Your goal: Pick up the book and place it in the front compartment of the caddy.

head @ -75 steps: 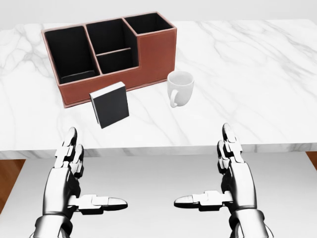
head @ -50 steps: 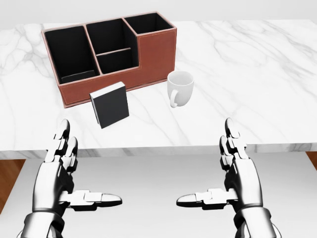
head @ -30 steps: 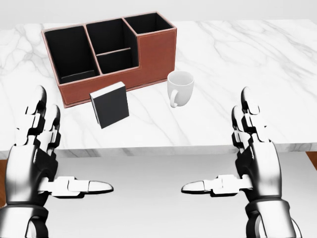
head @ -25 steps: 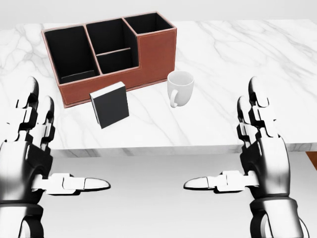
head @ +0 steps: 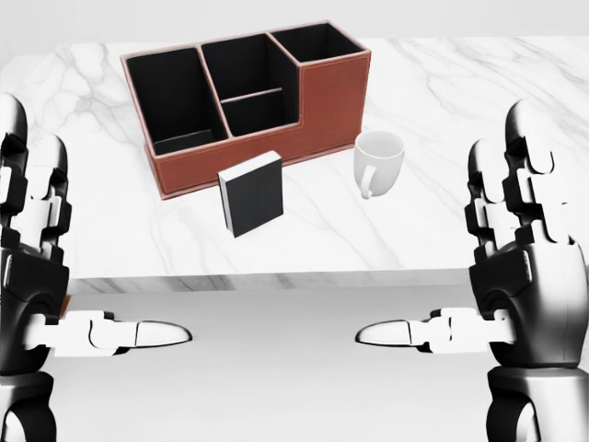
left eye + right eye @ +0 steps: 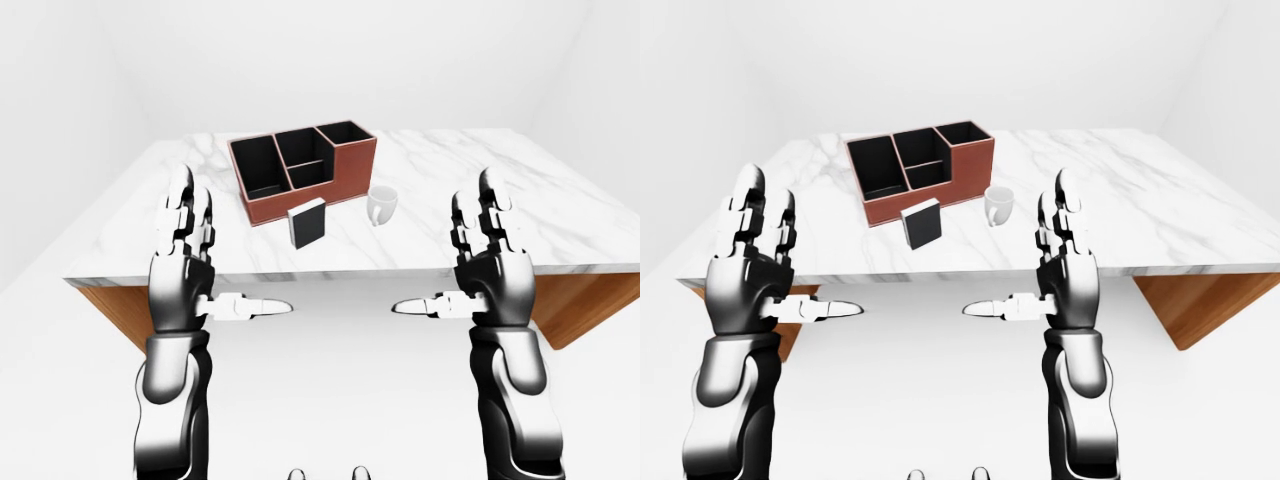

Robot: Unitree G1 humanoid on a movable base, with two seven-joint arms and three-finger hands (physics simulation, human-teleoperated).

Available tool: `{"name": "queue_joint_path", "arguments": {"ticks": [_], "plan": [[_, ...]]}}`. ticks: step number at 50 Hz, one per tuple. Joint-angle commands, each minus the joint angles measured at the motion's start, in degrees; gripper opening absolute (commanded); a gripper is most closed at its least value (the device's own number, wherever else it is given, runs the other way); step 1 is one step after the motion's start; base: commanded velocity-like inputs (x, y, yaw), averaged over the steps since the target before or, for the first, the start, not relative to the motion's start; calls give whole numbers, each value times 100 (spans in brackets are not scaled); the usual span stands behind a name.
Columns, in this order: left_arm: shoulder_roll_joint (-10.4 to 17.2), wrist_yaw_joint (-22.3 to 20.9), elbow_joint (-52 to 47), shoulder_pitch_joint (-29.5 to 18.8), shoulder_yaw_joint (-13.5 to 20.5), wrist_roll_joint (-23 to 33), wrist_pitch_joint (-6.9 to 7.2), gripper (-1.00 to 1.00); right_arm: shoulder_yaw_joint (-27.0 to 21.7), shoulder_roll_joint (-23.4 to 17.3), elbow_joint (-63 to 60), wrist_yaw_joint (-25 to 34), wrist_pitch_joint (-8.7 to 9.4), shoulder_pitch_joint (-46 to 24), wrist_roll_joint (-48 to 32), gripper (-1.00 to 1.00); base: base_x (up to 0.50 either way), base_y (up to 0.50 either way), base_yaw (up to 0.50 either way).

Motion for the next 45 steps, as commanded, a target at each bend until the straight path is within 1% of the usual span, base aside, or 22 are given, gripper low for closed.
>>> {"name": "queue_joint_path", "arguments": {"ticks": [1, 7, 14, 15, 16, 21, 25, 29, 45], "plan": [[-2, -31, -83, 6, -1, 40, 0, 100, 27, -10, -98, -14, 0, 24, 53, 100, 0, 50, 0], [-9, -35, -95, 16, -16, 54, 0, 100, 30, -10, -68, -1, 0, 27, 23, 100, 0, 50, 0], [-15, -47, -81, 31, -18, 64, 0, 100, 101, -4, -22, 1, 0, 65, -184, 100, 0, 50, 0], [-17, -48, -61, 37, -21, 67, 0, 100, 144, -45, 52, -19, 0, 49, -347, 100, 0, 46, 0], [-18, -49, -64, 42, -27, 71, 0, 100, 189, -70, 108, -47, 0, 48, -533, 100, 0, 2, 0], [-18, -53, -60, 42, -23, 74, 0, 100, 158, -15, 196, -69, 0, -32, -630, 100, 0, 0, 0], [-20, -55, -54, 45, -28, 78, 0, 100, 140, 6, 191, -51, 0, -29, -614, 100, 0, 0, 0], [-22, -56, -19, 41, -23, 76, 0, 100, 120, 36, 29, 68, 0, 19, -388, 100, 0, 0, 0], [-27, -56, -123, 51, -48, 79, 0, 100, 134, -5, -61, 108, 0, 20, -371, 100, 50, 0, 0]]}}
